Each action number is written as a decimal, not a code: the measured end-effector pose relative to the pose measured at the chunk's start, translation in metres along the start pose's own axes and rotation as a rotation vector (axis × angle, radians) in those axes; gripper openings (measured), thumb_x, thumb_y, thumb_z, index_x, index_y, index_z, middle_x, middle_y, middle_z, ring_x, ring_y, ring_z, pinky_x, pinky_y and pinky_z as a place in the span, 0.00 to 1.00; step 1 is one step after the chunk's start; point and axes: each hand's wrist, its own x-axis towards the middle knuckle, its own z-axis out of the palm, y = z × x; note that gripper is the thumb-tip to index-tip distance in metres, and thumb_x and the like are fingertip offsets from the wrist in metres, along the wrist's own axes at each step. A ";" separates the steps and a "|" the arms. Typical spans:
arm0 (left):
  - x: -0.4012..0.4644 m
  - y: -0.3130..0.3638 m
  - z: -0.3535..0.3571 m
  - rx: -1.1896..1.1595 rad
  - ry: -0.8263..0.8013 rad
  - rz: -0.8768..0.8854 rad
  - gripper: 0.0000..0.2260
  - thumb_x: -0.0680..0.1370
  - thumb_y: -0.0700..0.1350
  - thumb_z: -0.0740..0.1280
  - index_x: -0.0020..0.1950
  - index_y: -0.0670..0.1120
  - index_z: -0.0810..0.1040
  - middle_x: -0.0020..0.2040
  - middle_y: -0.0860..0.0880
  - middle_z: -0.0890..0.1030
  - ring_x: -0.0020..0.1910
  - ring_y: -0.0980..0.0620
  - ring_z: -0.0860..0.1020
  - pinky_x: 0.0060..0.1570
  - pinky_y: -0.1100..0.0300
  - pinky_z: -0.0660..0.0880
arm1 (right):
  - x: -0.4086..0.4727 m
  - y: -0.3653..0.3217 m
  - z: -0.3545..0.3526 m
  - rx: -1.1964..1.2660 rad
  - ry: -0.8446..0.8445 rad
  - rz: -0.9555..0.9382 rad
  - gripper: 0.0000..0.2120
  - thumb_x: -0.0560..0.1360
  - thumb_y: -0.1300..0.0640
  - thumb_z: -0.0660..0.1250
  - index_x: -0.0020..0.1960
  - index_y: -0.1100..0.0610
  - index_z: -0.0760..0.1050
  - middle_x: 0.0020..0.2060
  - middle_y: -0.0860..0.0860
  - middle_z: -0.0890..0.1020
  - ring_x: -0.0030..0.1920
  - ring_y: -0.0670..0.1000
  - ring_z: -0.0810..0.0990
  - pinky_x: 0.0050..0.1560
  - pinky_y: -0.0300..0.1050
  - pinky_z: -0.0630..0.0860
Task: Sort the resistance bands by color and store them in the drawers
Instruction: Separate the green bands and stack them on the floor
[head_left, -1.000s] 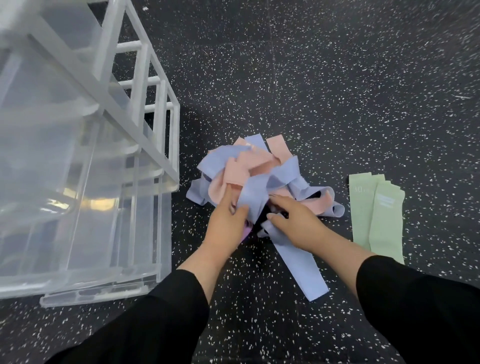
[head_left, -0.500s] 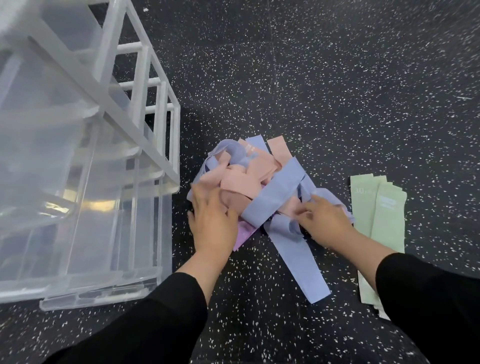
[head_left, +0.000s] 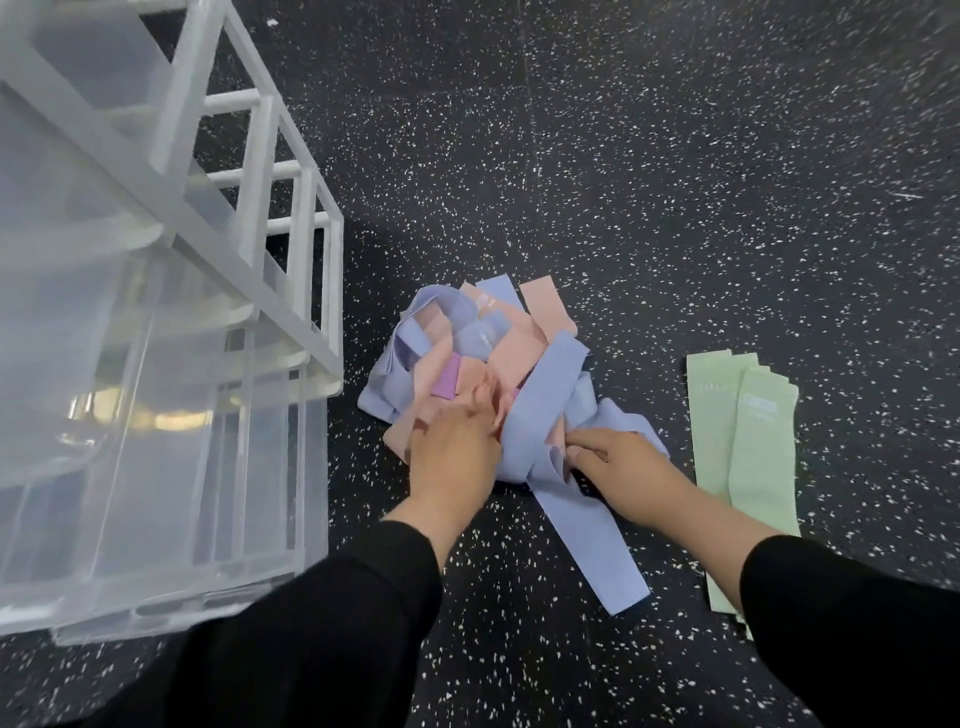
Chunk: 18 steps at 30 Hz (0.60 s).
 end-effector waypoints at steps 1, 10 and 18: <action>-0.011 -0.003 0.001 0.019 0.014 0.037 0.10 0.78 0.47 0.61 0.55 0.49 0.80 0.51 0.48 0.80 0.51 0.43 0.77 0.52 0.49 0.71 | 0.000 0.000 0.002 0.030 0.003 0.005 0.14 0.83 0.53 0.59 0.45 0.56 0.81 0.38 0.56 0.83 0.35 0.50 0.74 0.38 0.46 0.70; -0.078 -0.014 0.000 -0.157 0.102 0.029 0.21 0.78 0.48 0.61 0.72 0.49 0.71 0.69 0.48 0.75 0.65 0.46 0.74 0.62 0.48 0.71 | -0.016 0.002 0.009 0.033 -0.036 -0.019 0.19 0.82 0.53 0.62 0.33 0.57 0.72 0.29 0.52 0.76 0.29 0.48 0.68 0.35 0.47 0.68; -0.074 0.016 0.008 0.040 -0.253 0.185 0.21 0.83 0.58 0.56 0.74 0.52 0.68 0.74 0.49 0.66 0.75 0.47 0.64 0.71 0.43 0.62 | -0.033 0.008 -0.011 -0.095 0.084 -0.120 0.12 0.83 0.53 0.60 0.44 0.45 0.79 0.47 0.43 0.80 0.48 0.47 0.77 0.50 0.46 0.72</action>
